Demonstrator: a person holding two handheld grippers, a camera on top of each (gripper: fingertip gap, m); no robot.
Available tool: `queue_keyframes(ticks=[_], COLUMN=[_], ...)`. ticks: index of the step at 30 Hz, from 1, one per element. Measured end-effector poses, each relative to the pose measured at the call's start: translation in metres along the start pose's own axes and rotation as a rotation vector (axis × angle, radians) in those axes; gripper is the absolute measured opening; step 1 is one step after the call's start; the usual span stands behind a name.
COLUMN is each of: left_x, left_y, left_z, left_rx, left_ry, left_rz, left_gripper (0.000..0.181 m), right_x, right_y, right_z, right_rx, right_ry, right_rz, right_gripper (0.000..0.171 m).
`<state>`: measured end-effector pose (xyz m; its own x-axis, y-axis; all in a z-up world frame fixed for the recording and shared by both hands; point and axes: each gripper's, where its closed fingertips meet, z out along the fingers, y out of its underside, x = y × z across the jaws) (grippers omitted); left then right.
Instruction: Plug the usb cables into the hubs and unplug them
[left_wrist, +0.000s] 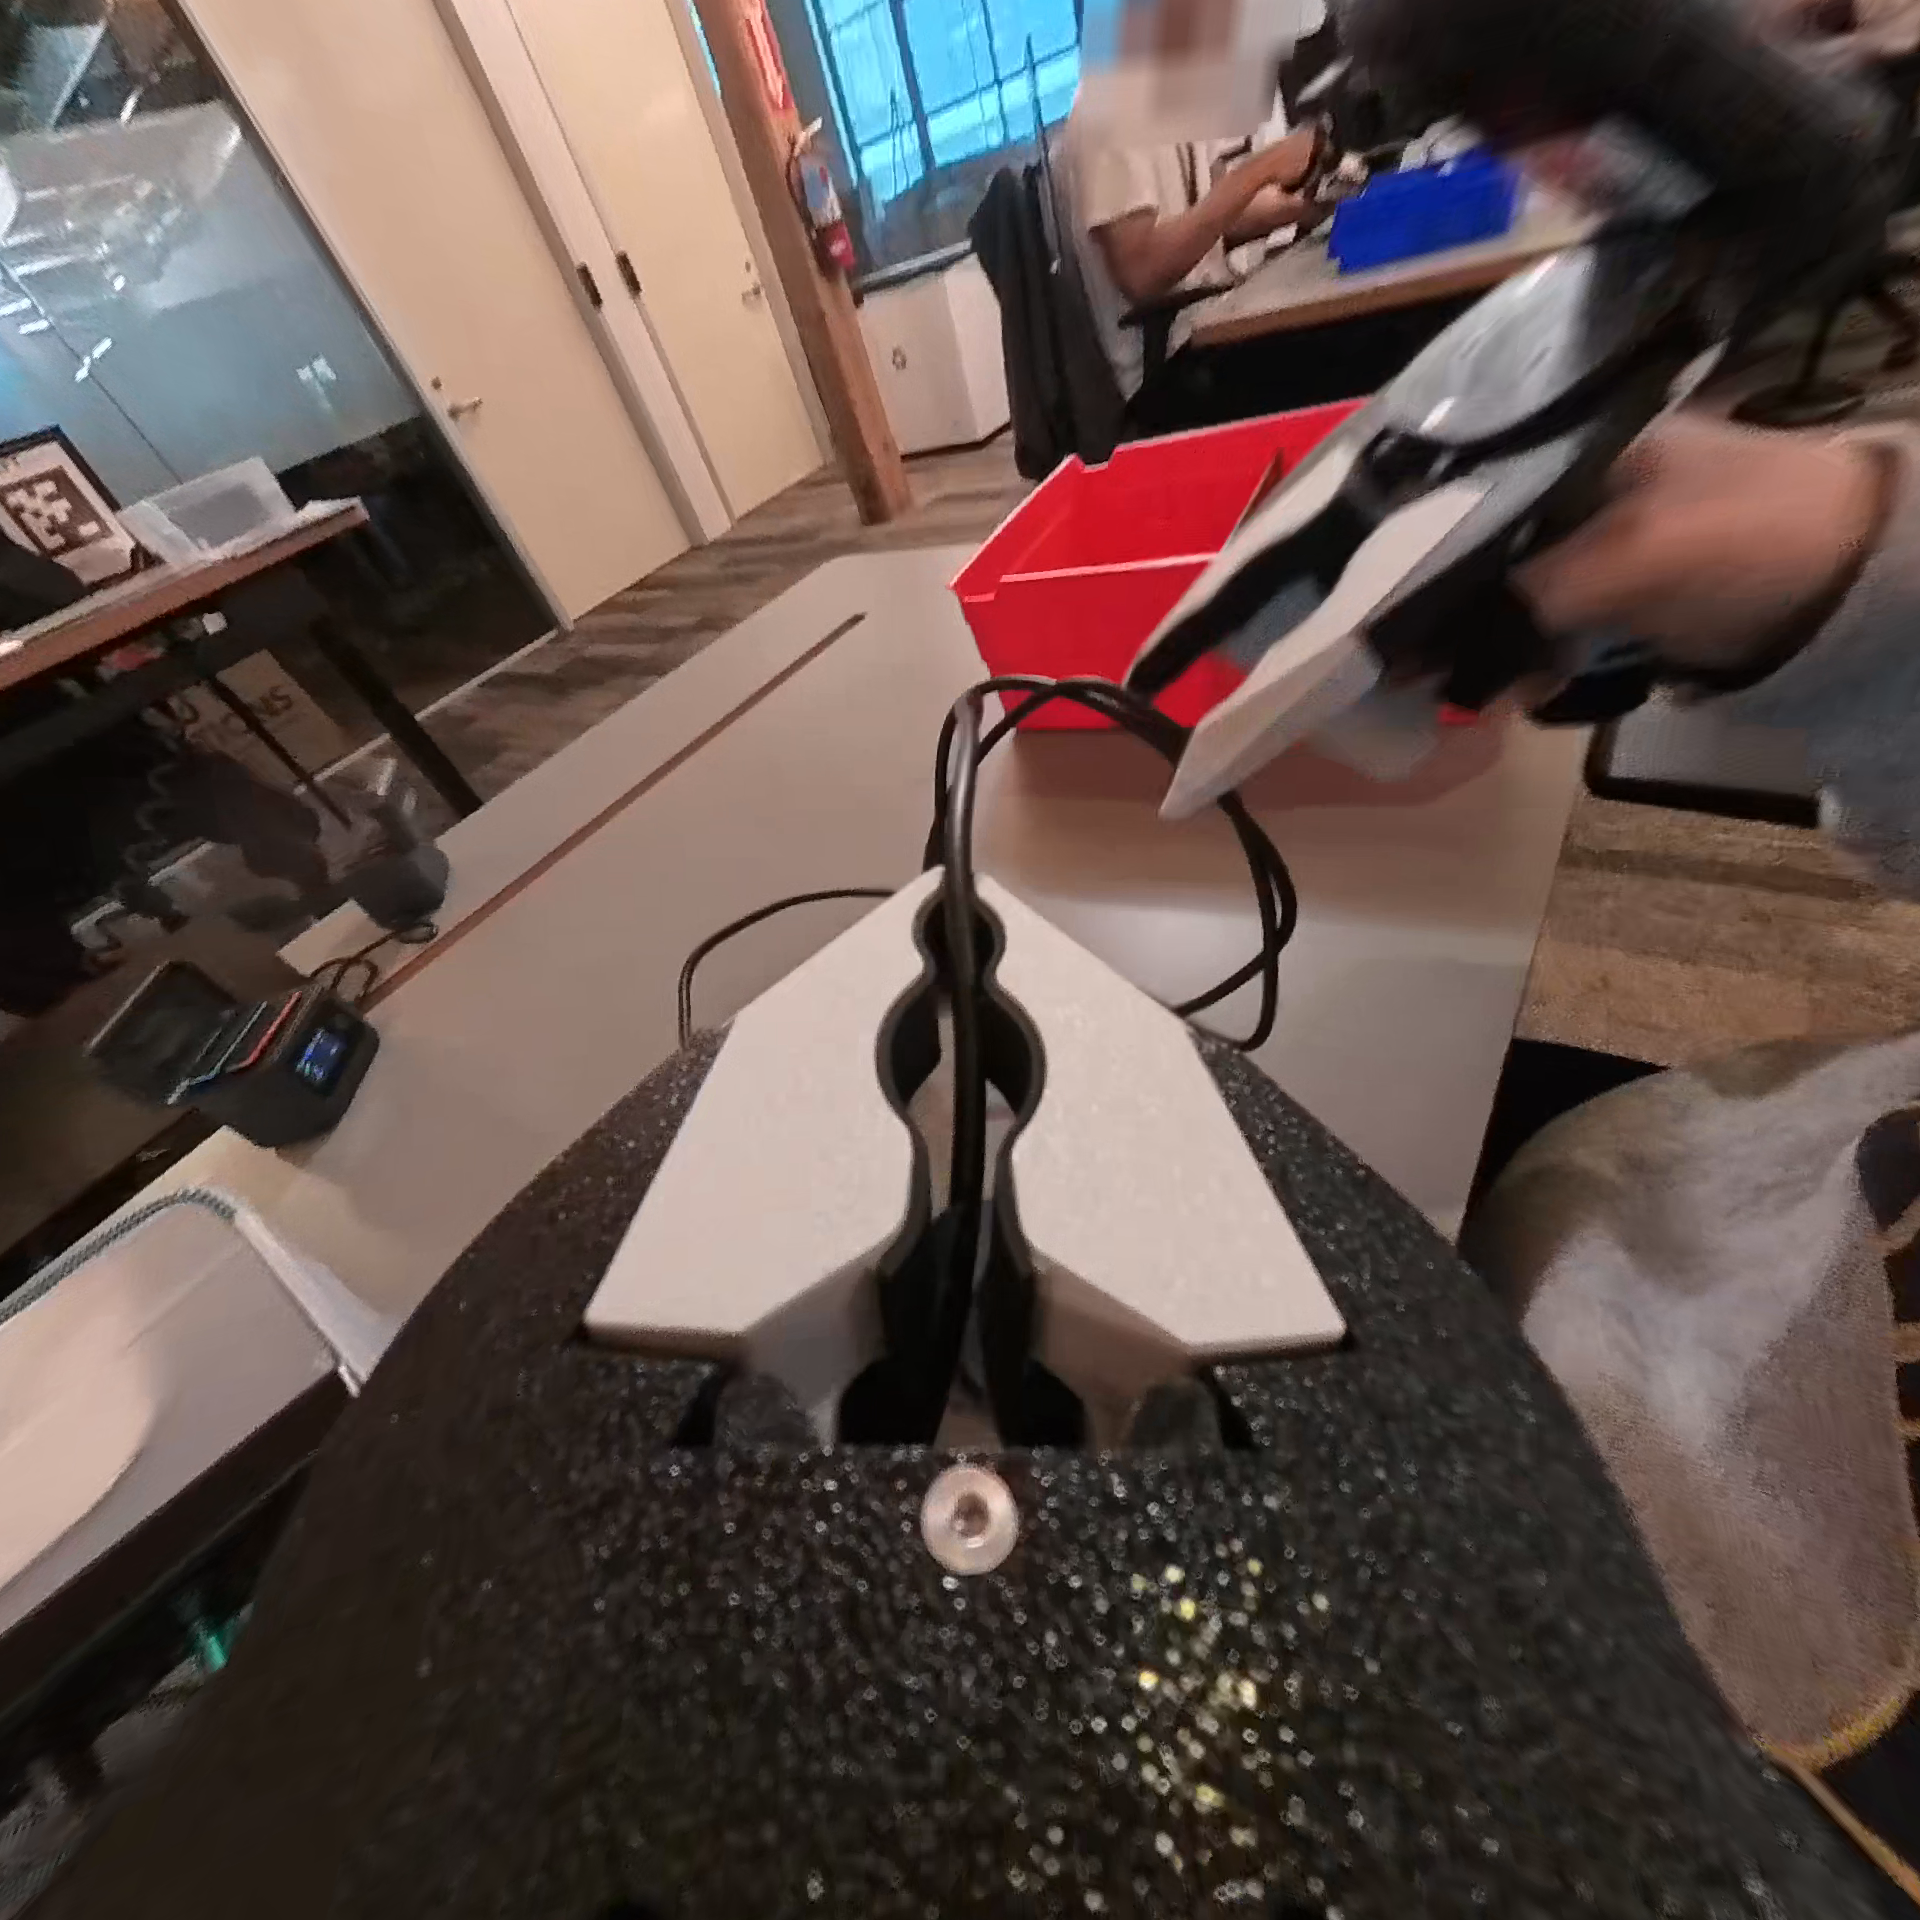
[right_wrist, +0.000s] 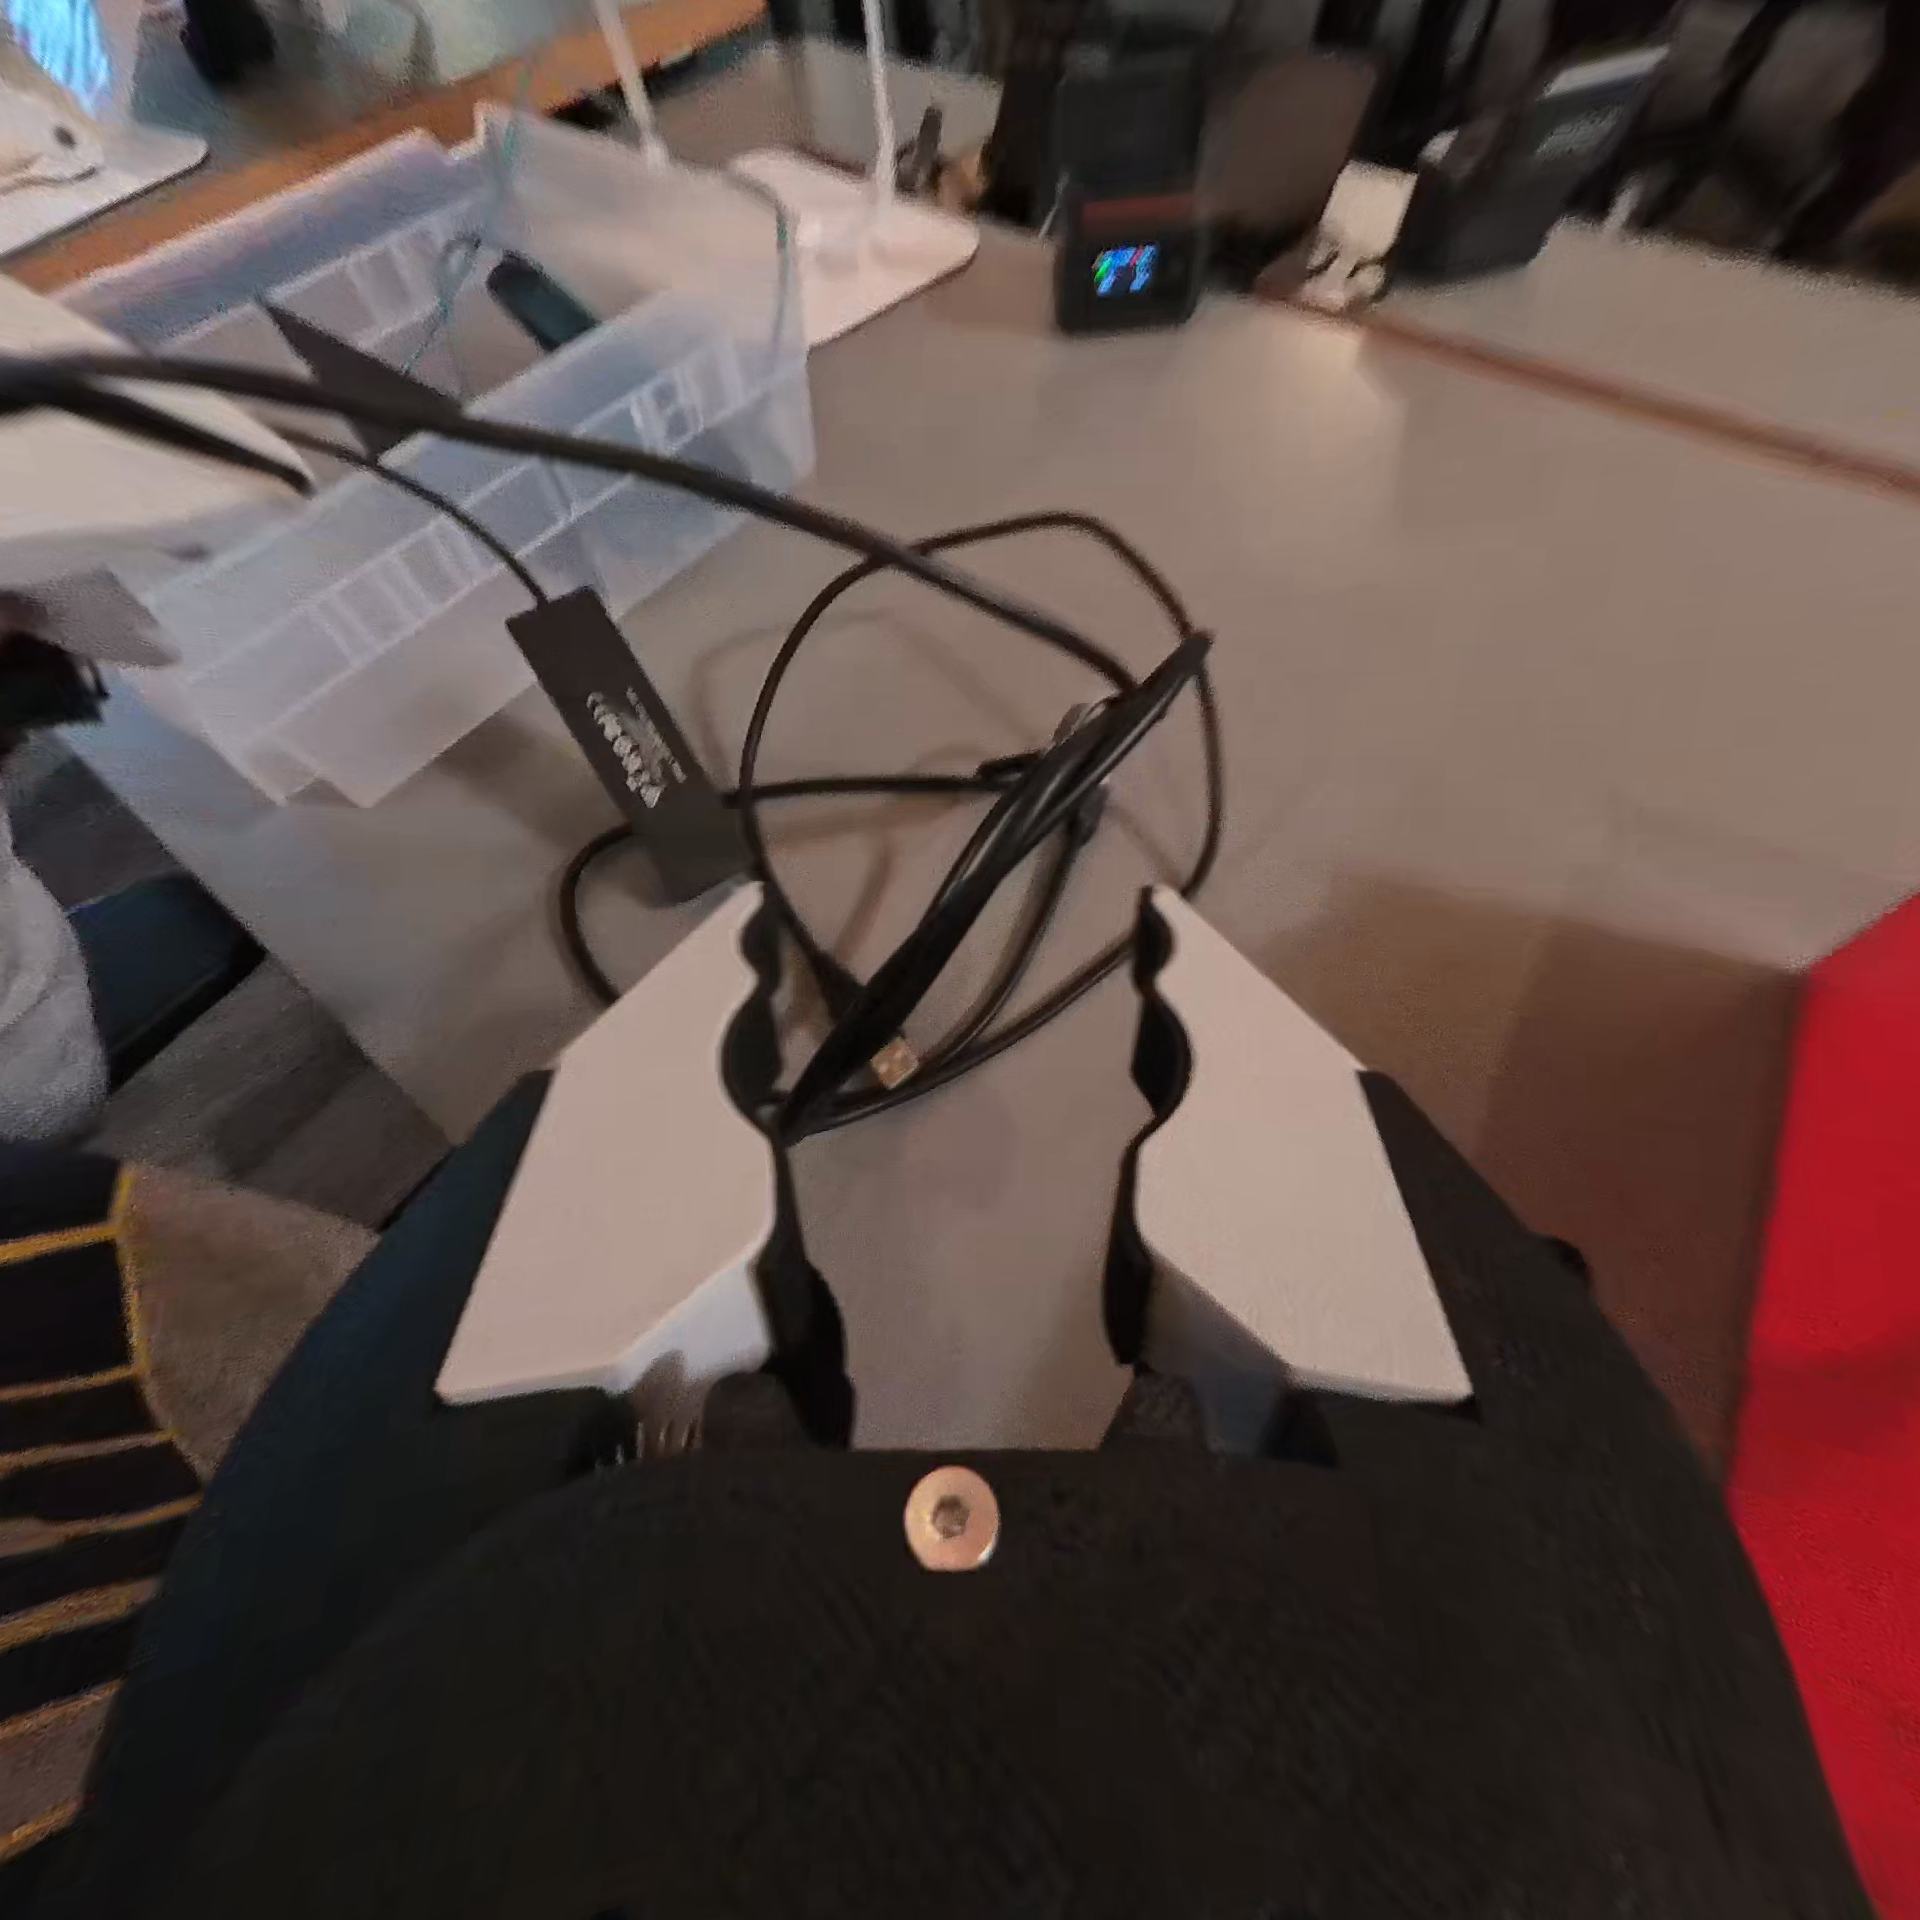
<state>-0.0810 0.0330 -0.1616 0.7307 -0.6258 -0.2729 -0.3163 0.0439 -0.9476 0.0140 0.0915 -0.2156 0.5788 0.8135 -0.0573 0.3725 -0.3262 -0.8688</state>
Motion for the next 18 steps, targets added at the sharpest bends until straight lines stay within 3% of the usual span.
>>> queue_keyframes(ticks=[1,2,4,11,18], left_x=[-0.001,-0.005,-0.019,-0.069,-0.092], left_y=[-0.004,-0.008,-0.019,-0.039,-0.037], left_z=[-0.002,-0.005,-0.018,-0.065,-0.083], left_rx=[0.021,0.041,0.108,0.257,0.297], left_ry=[-0.002,-0.023,-0.084,-0.237,-0.318], left_rz=[0.002,0.004,-0.003,-0.083,-0.121], left_gripper=[0.0,0.0,0.0,0.0,0.0], right_x=[-0.004,-0.006,0.013,0.107,0.152], right_y=[0.007,0.01,0.005,-0.034,-0.03], right_z=[0.006,0.01,0.007,-0.065,-0.11], right_rx=[-0.029,-0.045,-0.015,0.126,0.147], right_ry=[-0.034,-0.053,0.06,0.505,0.691], right_rz=[-0.003,-0.021,-0.075,-0.155,-0.111], right_gripper=[0.037,0.015,0.005,0.002,0.002])
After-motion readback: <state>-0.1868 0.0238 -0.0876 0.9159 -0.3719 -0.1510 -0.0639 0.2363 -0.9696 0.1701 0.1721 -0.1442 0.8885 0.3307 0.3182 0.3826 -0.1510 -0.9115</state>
